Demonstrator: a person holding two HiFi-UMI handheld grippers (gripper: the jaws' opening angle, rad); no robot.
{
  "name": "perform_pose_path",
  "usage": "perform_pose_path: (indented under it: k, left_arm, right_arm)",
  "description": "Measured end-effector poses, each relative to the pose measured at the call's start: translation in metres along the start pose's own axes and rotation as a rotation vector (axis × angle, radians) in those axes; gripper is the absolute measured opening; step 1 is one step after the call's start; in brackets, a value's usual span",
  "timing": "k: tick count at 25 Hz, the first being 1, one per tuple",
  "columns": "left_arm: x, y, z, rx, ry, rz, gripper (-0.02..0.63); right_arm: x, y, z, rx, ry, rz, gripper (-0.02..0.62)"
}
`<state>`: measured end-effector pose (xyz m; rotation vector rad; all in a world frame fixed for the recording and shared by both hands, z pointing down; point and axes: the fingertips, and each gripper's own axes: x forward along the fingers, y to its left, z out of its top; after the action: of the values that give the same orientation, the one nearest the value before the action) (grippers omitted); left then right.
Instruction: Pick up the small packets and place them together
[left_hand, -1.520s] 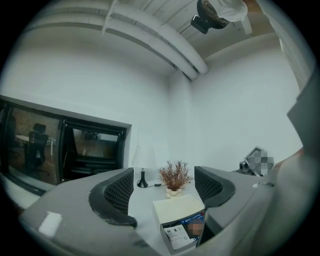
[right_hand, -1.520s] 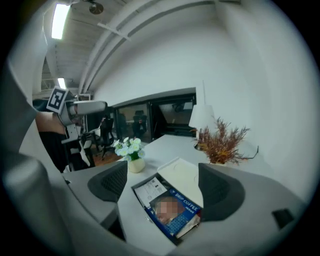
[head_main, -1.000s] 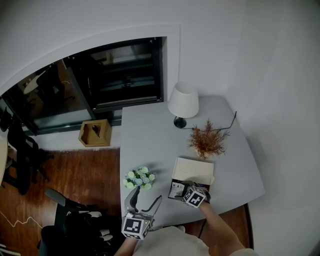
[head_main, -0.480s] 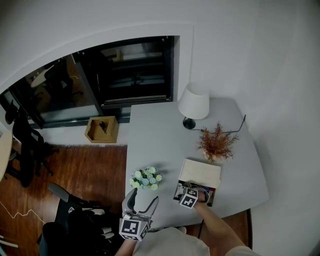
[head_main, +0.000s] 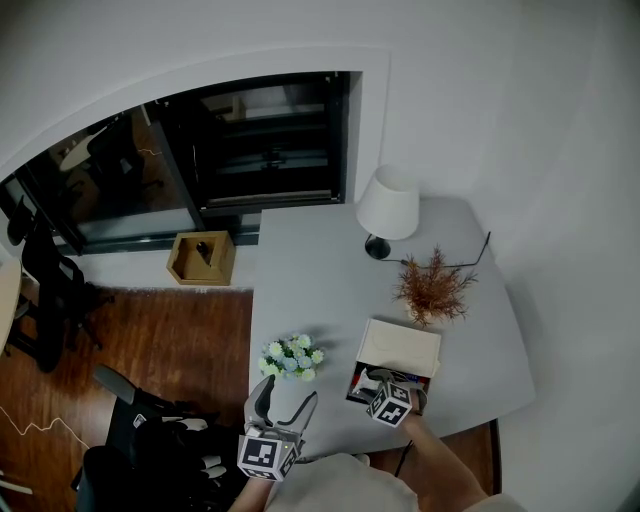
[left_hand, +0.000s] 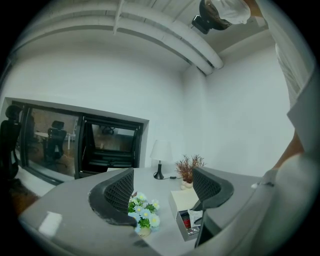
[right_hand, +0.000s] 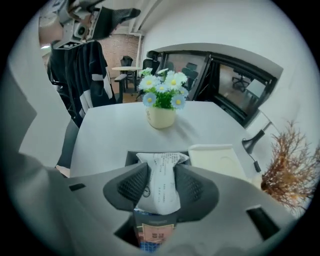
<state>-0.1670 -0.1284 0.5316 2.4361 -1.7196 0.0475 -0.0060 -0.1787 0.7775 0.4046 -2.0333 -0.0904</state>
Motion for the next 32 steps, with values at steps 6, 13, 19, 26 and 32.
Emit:
perform_pose_path:
  k: [6, 13, 19, 26, 32]
  left_arm:
    - [0.001, 0.004, -0.004, -0.008, 0.009, -0.002, 0.359]
    - [-0.001, 0.005, -0.002, -0.015, 0.01, 0.007, 0.359]
    - [-0.01, 0.015, -0.006, -0.032, 0.011, 0.044, 0.359]
    - [-0.019, 0.027, -0.008, -0.041, 0.014, 0.081, 0.357]
    - [-0.018, 0.023, -0.008, -0.05, 0.014, 0.075, 0.357]
  right_arm:
    - [-0.042, -0.057, 0.007, 0.085, -0.132, -0.115, 0.189]
    - [-0.022, -0.112, 0.016, 0.128, -0.166, -0.071, 0.198]
    - [0.013, -0.118, 0.009, 0.105, -0.082, 0.006, 0.206]
    - [0.024, -0.117, 0.0, 0.016, -0.03, 0.064, 0.305]
    - [0.02, -0.122, -0.002, -0.039, -0.032, 0.023, 0.428]
